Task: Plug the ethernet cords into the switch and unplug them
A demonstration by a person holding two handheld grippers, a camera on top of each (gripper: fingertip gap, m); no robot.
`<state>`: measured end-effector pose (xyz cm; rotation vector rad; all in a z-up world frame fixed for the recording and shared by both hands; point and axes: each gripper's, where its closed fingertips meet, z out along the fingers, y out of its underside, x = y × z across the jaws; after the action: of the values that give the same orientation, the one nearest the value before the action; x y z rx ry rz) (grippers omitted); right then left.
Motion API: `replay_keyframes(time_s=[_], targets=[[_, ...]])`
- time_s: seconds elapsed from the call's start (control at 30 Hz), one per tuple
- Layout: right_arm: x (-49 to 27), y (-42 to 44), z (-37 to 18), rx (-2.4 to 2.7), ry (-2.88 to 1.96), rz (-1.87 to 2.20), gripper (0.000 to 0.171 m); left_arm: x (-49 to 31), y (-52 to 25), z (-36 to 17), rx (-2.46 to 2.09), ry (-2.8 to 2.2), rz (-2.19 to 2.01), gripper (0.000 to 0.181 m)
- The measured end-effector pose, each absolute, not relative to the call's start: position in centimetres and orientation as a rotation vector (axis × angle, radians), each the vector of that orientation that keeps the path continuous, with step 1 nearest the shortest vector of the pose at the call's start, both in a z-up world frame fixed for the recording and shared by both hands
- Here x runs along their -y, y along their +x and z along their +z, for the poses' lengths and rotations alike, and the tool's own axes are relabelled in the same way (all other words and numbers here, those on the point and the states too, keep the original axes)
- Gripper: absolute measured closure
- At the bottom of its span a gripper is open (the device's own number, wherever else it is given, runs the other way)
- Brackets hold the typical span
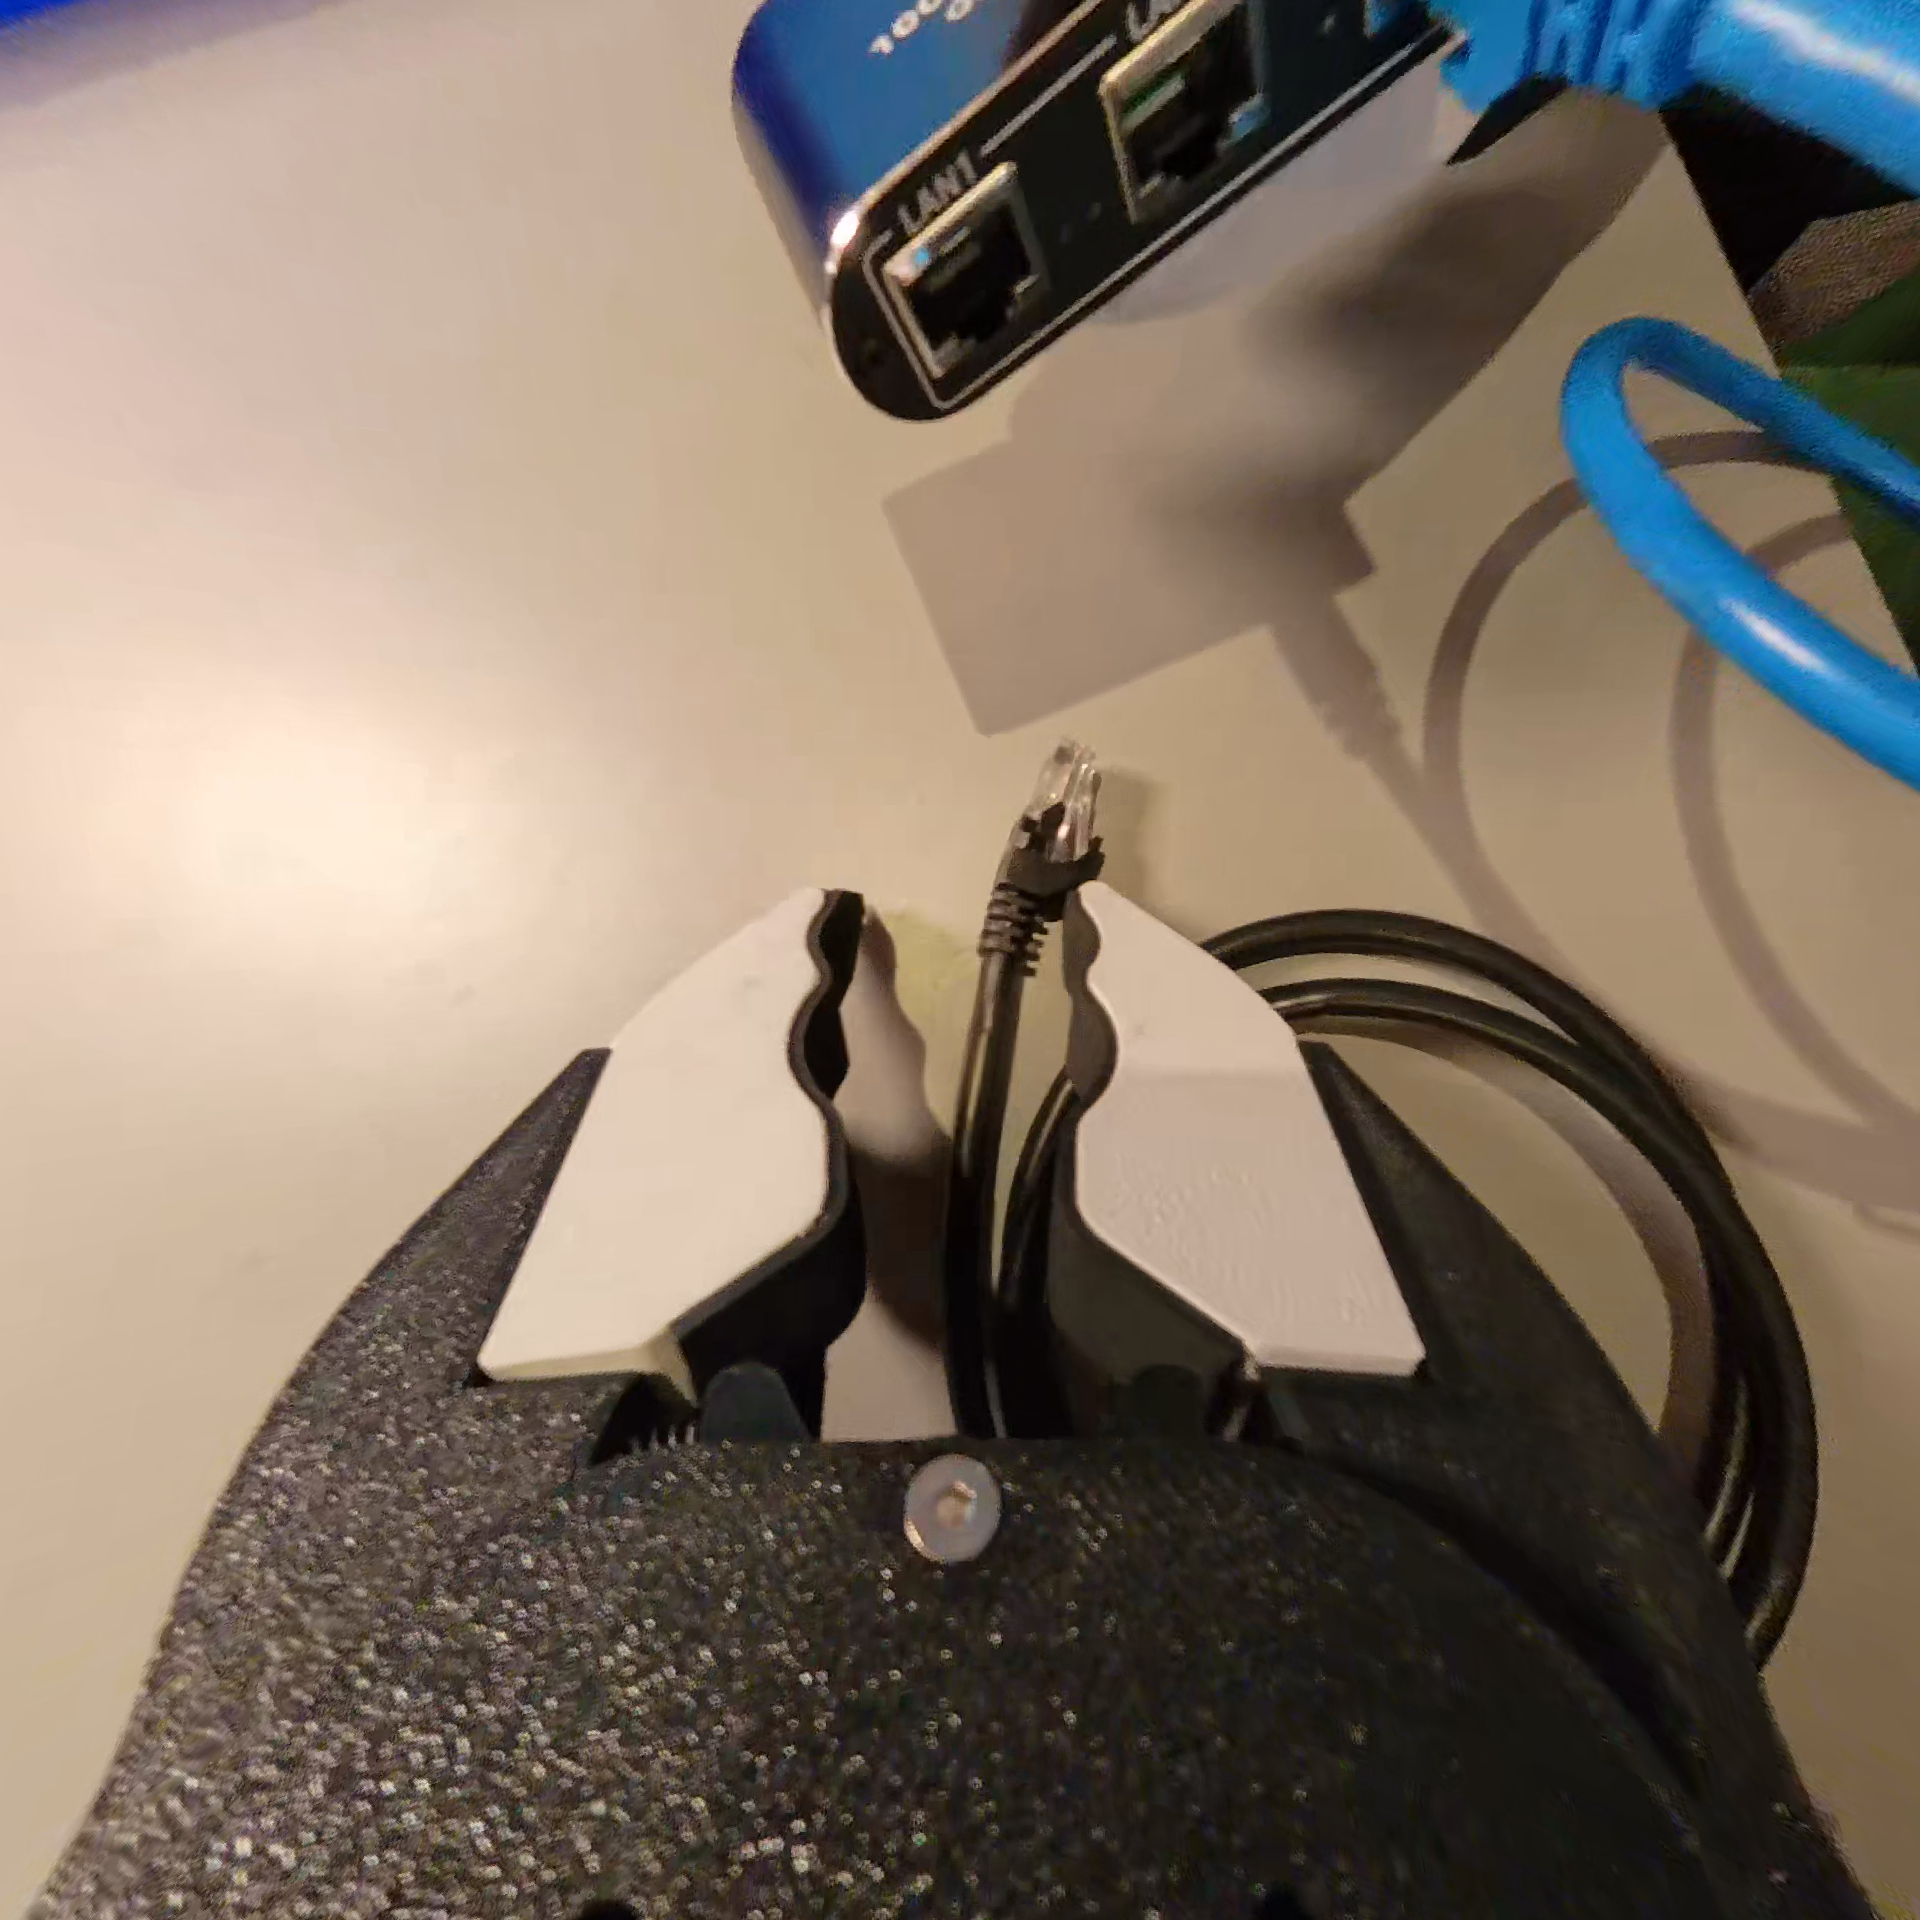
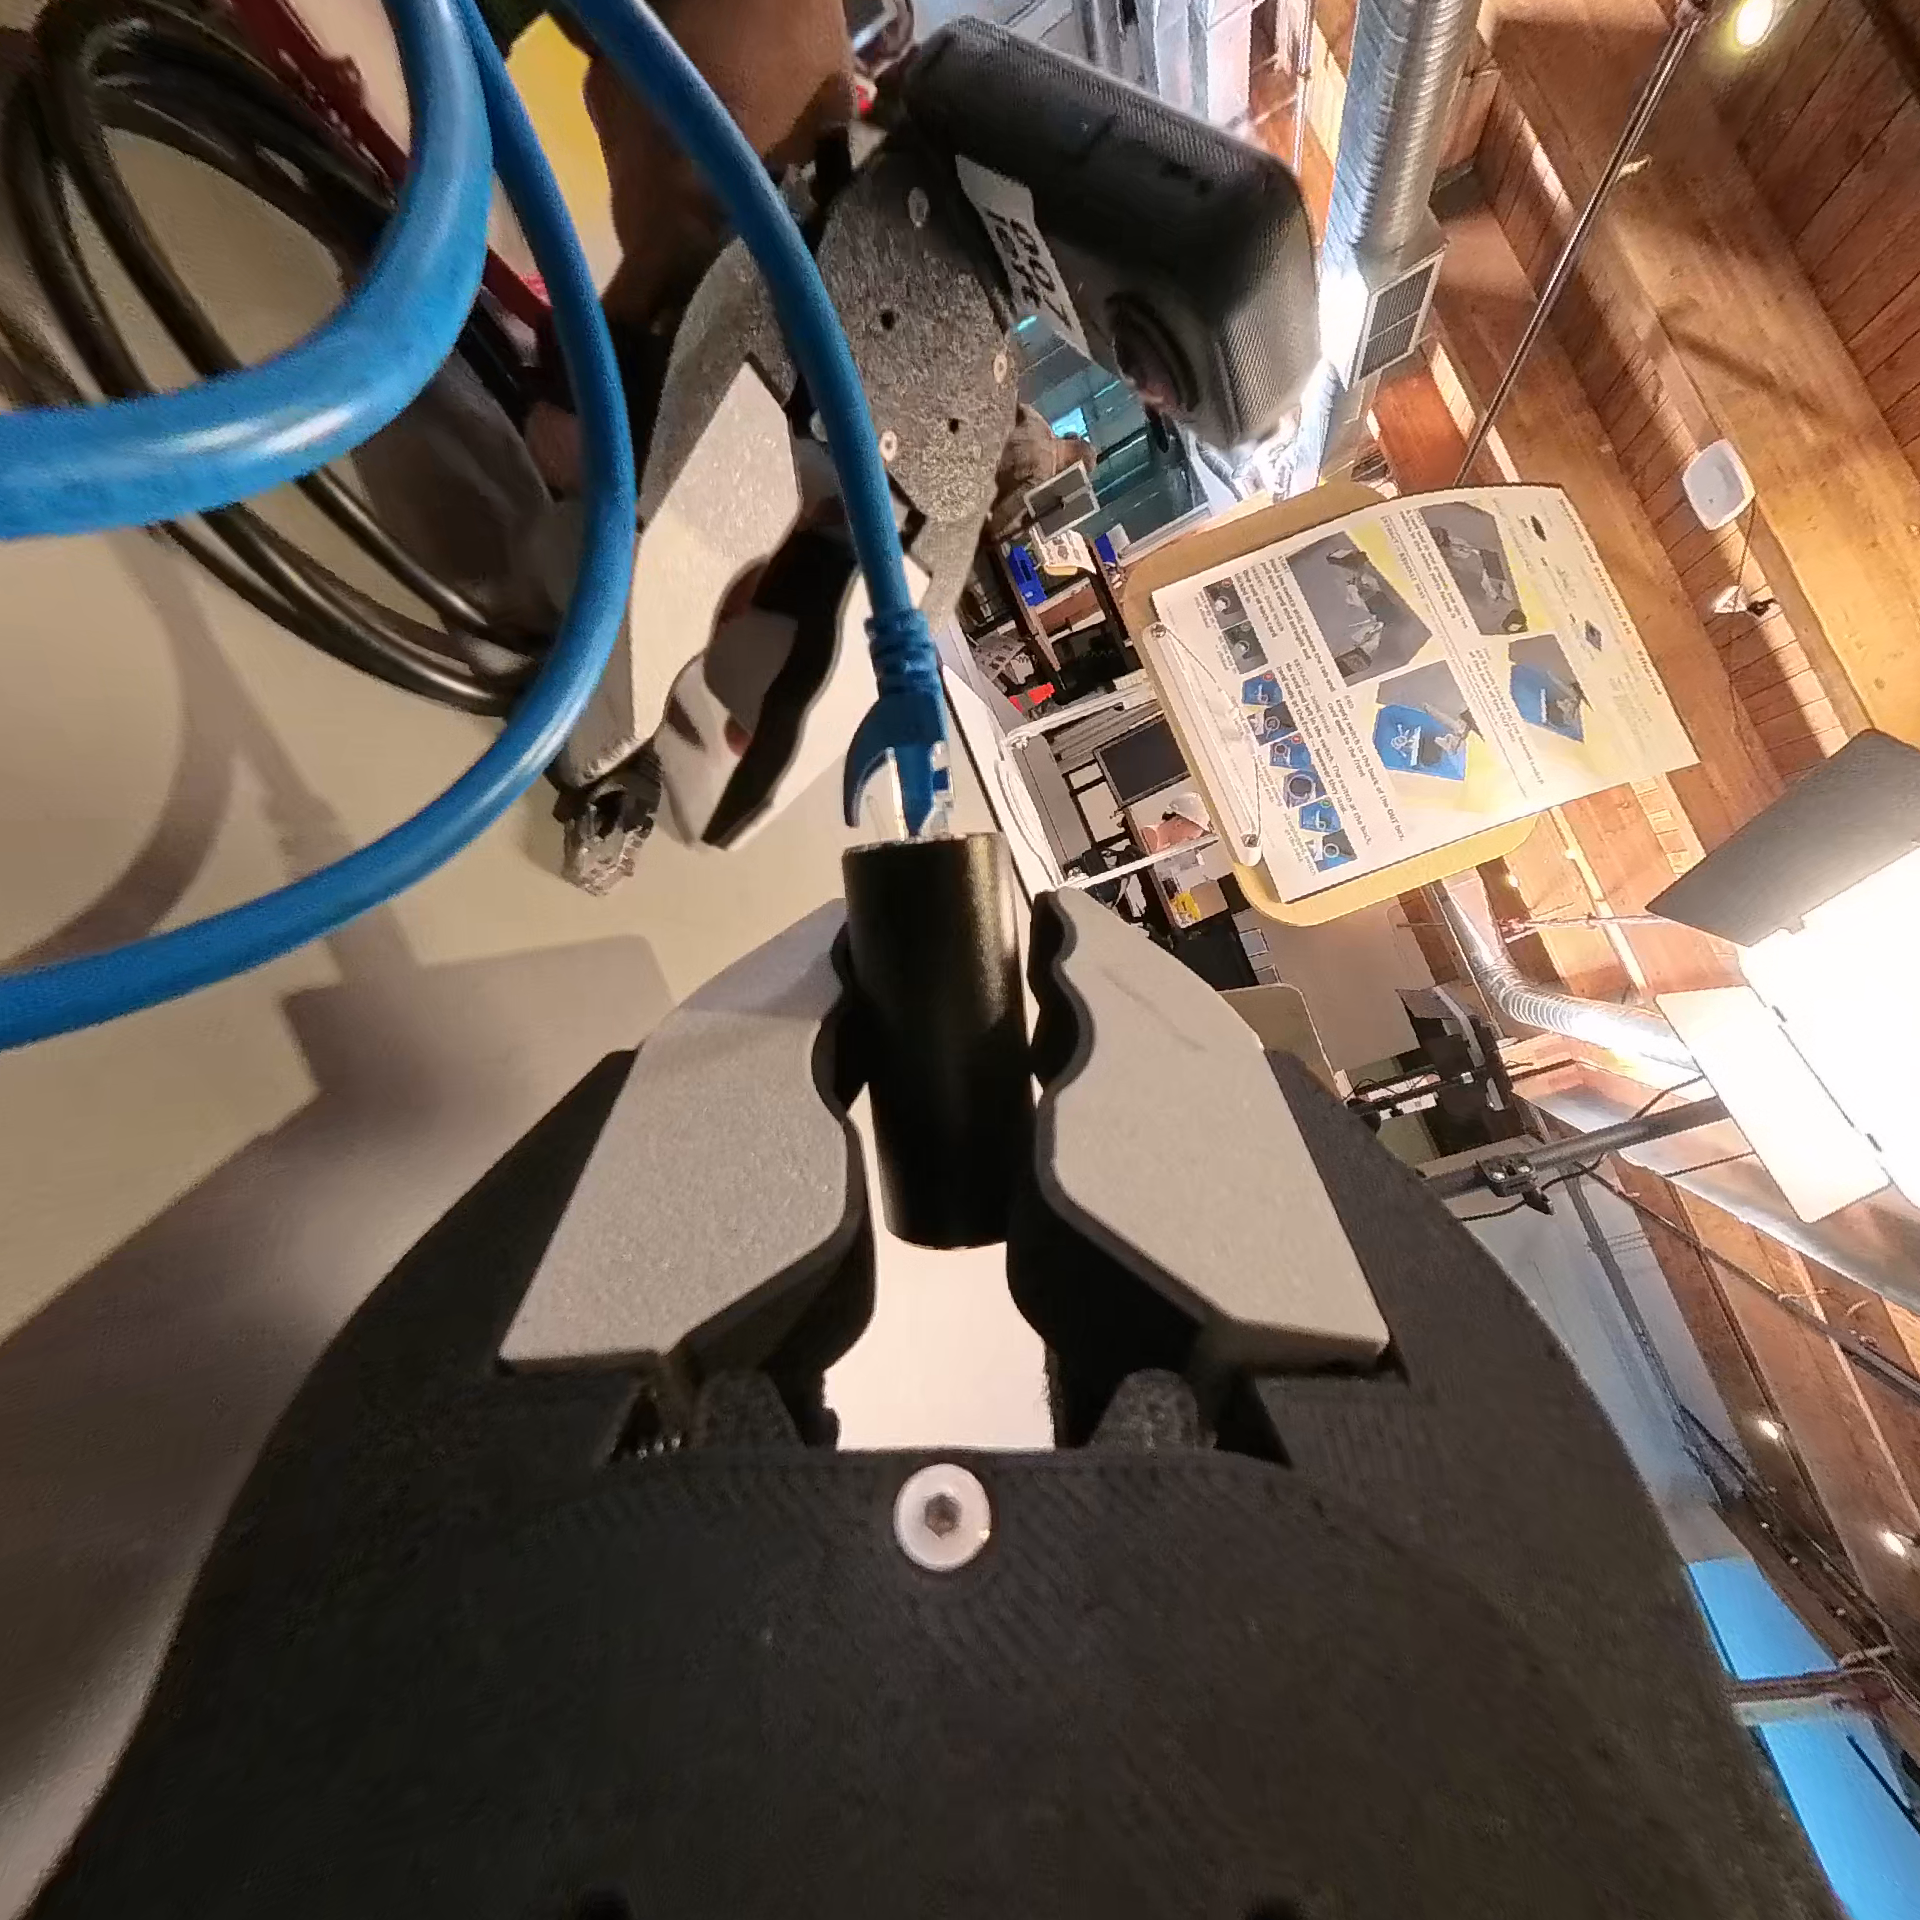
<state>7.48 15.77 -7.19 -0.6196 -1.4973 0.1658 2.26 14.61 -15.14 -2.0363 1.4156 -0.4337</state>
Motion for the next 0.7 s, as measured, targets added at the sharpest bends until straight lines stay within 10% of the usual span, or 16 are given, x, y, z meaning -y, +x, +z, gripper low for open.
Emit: replay_keyframes(time_s=[0.03, 0.7], targets=[[-15.8, 7.5, -7.2, 1.498, -0.620, 0.164, 0.142, -14.4, 2.3, -15.1, -1.413, -2.036, -0.431, 0.145], [-16.5, 7.3, -7.6, 1.490, -0.592, 0.014, 0.142, -15.4, 3.6, -8.0, -1.274, -1.394, 0.504, 0.172]])
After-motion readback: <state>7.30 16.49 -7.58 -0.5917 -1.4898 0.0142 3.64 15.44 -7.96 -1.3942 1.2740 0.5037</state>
